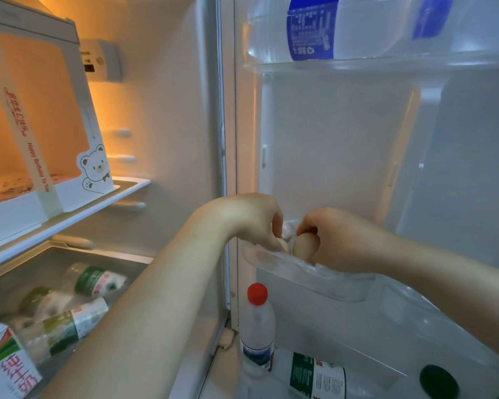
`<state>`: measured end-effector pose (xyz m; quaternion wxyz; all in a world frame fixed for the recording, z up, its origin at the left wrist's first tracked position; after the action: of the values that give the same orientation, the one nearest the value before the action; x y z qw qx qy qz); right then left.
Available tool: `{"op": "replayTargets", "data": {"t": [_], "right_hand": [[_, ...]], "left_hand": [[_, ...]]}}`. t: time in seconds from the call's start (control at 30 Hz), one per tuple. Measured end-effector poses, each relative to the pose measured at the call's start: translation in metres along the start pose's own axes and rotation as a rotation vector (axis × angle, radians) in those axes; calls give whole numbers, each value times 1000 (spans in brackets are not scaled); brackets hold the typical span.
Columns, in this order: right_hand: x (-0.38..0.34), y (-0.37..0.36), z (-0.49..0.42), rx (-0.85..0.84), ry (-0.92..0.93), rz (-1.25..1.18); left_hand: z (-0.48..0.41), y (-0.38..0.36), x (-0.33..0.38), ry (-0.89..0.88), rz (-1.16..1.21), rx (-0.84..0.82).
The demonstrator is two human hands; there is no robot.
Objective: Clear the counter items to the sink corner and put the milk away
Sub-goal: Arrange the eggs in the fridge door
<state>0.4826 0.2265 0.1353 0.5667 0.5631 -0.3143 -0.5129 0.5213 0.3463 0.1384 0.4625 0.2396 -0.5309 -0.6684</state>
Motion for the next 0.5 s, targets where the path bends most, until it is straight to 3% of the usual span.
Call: {"op": "replayTargets", "data": {"t": [0.17,0.5], "right_hand": [[1,0,-1,-9,-7,8],[4,6,-1,39,23,-1]], "left_hand": [[2,0,-5,-53,90,38],[14,-11,-17,-217,499,187]]}}
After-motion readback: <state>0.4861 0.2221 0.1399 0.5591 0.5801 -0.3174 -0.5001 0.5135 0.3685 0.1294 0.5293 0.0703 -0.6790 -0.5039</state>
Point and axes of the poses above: each hand's wrist, its own z-axis away from the middle knuckle, its own y-axis out of the back of the hand, x = y × z, the point moved 5 cm from there along -z, towards the middle knuckle, and after that the axes turned 15 degrees about -x, right-handed, at the moved point
